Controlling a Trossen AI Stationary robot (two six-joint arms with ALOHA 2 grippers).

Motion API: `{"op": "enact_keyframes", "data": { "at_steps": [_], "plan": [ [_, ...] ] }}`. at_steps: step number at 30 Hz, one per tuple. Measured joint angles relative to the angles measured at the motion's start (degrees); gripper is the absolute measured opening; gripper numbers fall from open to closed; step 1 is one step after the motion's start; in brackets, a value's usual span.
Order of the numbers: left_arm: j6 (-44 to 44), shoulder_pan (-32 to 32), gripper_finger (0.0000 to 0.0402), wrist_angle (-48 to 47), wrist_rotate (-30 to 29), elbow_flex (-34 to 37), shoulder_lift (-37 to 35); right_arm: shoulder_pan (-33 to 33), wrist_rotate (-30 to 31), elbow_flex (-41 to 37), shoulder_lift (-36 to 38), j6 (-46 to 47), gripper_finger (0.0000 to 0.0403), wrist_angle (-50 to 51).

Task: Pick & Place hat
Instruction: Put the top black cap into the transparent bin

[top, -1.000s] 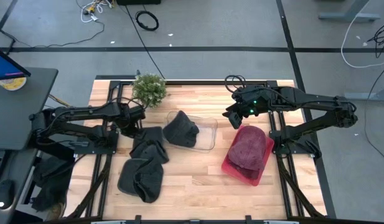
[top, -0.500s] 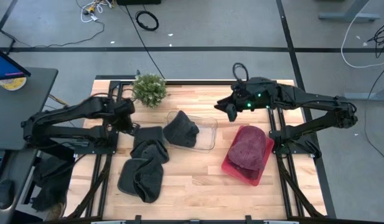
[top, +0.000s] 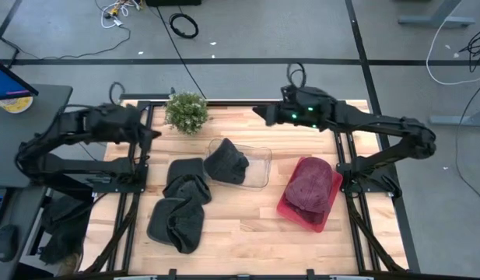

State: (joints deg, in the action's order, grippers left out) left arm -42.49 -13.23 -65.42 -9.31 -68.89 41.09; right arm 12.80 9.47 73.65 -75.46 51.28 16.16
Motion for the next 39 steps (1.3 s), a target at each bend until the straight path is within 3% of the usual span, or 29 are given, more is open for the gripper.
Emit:
{"op": "enact_keyframes", "data": {
  "at_steps": [6,12,16,25,29,39],
  "plan": [
    [5.1,0.0,0.0001,7.3,2.0,-3.0,0.1,3.5,-3.2,0.0,-7.5,15.1,0.0164,-7.8],
    [6.7,0.0,0.0000,7.0,5.0,-3.0,0.1,4.1,-16.1,0.0,-15.7,20.9,0.0164,-16.6],
    [6.2,0.0,0.0000,7.1,6.1,-3.0,0.1,2.6,-17.5,0.0,-18.3,24.4,0.0164,-19.8],
    [2.4,0.0,0.0000,7.1,8.1,-3.0,0.1,2.2,-18.1,0.1,-18.8,25.4,0.0164,-13.1],
    [1.8,0.0,0.0000,7.5,8.2,-3.0,0.1,3.0,-21.0,0.1,-18.8,26.3,0.0164,-12.4],
    [5.8,0.0,0.0000,8.9,8.8,-2.9,3.3,4.5,-22.6,0.0,-18.8,23.2,0.0164,-12.7]
  ]
}}
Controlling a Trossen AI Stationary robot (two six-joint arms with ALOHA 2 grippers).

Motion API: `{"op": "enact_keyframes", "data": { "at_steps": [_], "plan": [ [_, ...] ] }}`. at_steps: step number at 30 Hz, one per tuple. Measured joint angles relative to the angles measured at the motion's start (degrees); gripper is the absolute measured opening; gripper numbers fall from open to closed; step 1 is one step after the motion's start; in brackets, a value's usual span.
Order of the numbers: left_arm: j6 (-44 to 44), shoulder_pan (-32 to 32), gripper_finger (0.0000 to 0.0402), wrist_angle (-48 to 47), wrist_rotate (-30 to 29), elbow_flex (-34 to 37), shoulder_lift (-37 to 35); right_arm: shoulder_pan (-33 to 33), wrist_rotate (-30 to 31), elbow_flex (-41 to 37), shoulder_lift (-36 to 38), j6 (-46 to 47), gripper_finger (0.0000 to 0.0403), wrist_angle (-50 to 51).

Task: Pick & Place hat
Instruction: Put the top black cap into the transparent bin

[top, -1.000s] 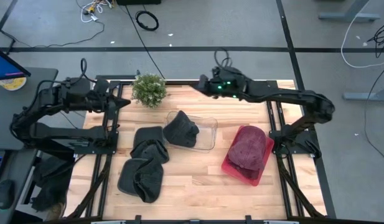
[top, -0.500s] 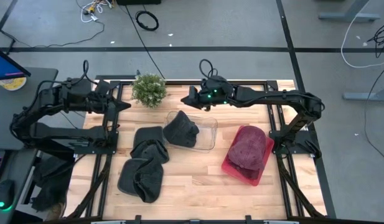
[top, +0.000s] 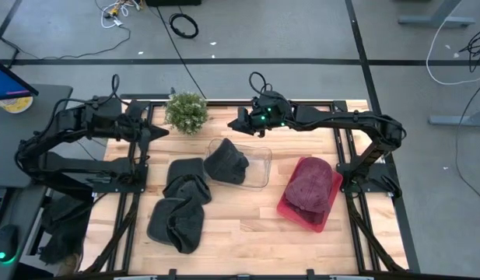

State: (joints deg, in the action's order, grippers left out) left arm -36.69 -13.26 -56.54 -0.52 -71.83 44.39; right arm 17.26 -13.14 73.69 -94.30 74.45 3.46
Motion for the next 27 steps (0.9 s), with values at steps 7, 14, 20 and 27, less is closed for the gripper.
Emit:
{"op": "enact_keyframes", "data": {
  "at_steps": [7,14,20,27],
  "plan": [
    [7.3,0.0,0.0000,9.0,0.2,0.0,3.1,0.4,-5.6,0.0,0.0,-5.3,0.0164,-12.0],
    [16.6,0.0,0.0000,15.7,-1.1,0.0,3.0,-1.6,-11.8,0.0,1.0,-7.9,0.0164,-22.3],
    [24.2,0.0,0.0000,17.2,-1.2,0.0,2.0,-3.8,-18.0,0.0,1.0,-9.8,0.0164,-23.9],
    [32.5,-0.1,0.0000,19.8,-1.7,0.0,1.2,-7.3,-17.9,0.0,1.0,-11.3,0.0164,-24.1]
  ]
}}
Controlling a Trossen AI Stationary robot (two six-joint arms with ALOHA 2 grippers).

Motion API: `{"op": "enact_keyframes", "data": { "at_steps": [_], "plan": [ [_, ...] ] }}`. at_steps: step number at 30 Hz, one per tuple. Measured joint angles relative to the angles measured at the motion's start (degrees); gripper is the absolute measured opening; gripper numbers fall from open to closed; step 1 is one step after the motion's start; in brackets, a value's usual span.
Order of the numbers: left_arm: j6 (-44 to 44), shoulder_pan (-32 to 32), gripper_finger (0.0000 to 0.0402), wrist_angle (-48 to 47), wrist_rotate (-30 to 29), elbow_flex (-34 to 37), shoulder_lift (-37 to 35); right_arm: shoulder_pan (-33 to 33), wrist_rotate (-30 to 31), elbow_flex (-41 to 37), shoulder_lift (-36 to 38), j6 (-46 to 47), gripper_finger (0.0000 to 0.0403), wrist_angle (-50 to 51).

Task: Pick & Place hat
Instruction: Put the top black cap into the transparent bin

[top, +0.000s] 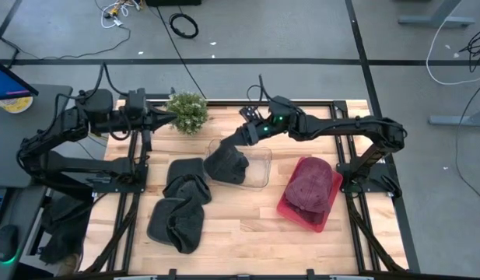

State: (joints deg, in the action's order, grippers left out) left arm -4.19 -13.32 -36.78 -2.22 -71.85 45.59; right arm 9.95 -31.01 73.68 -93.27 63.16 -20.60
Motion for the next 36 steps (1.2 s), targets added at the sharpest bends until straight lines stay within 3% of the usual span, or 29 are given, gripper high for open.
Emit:
{"op": "enact_keyframes", "data": {
  "at_steps": [3,8,16,19,25,28,32,36],
  "plan": [
    [-0.5,0.0,0.0001,-0.6,-0.1,0.0,0.0,-0.9,0.5,0.0,0.0,0.0,0.0164,0.1],
    [-8.6,0.0,0.0014,-7.5,-0.4,0.0,0.0,-1.1,1.6,0.0,0.0,-0.2,0.0164,0.1],
    [-20.3,0.1,0.0059,-35.4,-6.1,0.1,2.1,-0.2,1.6,0.0,0.0,-2.2,0.0164,0.2],
    [-25.7,0.1,0.0092,-41.1,-5.5,1.2,2.4,0.2,1.4,0.0,0.0,-3.2,0.0164,1.0],
    [-42.6,0.1,0.0176,-41.1,-0.8,9.0,2.3,0.9,-1.2,0.0,0.0,-4.9,0.0164,1.7],
    [-51.9,0.1,0.0210,-40.6,-1.5,15.7,2.3,0.9,-2.1,0.0,0.0,-5.7,0.0164,1.7],
    [-56.7,0.1,0.0236,-35.3,-1.3,26.2,2.3,0.5,-2.6,0.0,0.0,-6.9,0.0164,1.8],
    [-59.2,0.0,0.0245,-23.5,2.1,35.5,2.3,0.5,-4.4,0.0,0.0,-7.1,0.0164,1.8]
  ]
}}
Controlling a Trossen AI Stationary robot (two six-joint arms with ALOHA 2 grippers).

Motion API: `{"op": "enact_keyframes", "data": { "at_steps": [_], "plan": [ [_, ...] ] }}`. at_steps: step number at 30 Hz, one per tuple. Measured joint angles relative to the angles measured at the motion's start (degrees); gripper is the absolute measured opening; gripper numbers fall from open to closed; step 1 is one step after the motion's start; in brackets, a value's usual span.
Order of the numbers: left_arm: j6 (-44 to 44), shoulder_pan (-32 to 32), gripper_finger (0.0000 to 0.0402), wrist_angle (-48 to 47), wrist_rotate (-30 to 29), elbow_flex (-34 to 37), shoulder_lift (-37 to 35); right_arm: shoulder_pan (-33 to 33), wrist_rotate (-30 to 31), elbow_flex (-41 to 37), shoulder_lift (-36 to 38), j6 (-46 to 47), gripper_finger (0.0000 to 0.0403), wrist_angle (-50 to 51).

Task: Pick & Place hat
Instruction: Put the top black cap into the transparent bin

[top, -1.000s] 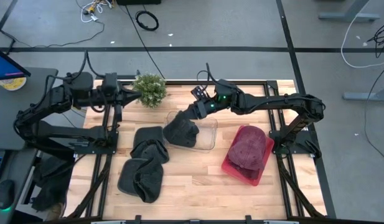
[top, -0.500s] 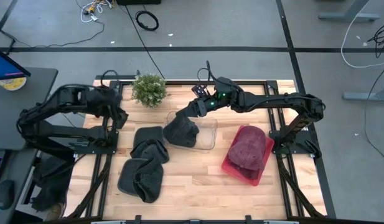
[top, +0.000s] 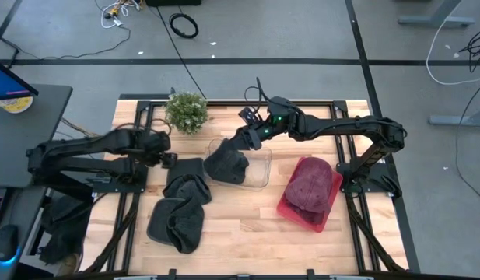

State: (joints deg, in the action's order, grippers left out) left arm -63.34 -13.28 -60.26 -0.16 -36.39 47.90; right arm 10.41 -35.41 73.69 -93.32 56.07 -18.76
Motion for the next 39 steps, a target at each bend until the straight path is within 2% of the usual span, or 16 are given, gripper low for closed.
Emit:
{"op": "enact_keyframes", "data": {
  "at_steps": [3,7,13,16,19,24,25,27,33,39],
  "plan": [
    [-4.1,0.0,0.0245,7.0,3.9,5.3,0.0,0.0,-0.7,0.0,0.0,0.0,0.0164,0.0],
    [-7.3,0.0,0.0245,13.1,4.7,10.8,0.0,0.0,-0.7,0.0,0.0,0.0,0.0164,0.0],
    [-7.5,0.0,0.0245,15.3,4.8,14.4,0.0,0.0,-0.7,0.0,0.0,0.0,0.0164,0.0],
    [-6.2,0.0,0.0230,16.6,4.9,14.9,0.0,0.0,-0.7,0.0,0.0,0.0,0.0164,0.0],
    [-5.6,0.0,0.0184,18.0,4.8,15.0,0.0,0.0,-0.7,0.0,0.0,-0.9,0.0164,0.0],
    [-3.9,0.0,0.0041,18.3,4.3,15.0,0.0,0.0,-0.7,0.0,0.0,-1.1,0.0164,0.0],
    [-3.3,0.0,0.0024,18.7,4.4,14.9,-0.2,0.0,-0.7,0.0,0.0,-1.1,0.0164,0.0],
    [-2.4,0.0,0.0018,18.6,4.5,14.8,-0.9,0.0,-0.7,0.0,0.0,-1.3,0.0164,0.0],
    [0.7,0.0,0.0014,13.5,1.8,8.4,-4.6,0.0,-0.6,0.0,0.0,-1.1,0.0164,0.0],
    [7.2,0.0,0.0014,0.5,-6.0,-5.6,-6.5,0.0,-0.5,0.0,0.0,-1.3,0.0164,0.0]
  ]
}}
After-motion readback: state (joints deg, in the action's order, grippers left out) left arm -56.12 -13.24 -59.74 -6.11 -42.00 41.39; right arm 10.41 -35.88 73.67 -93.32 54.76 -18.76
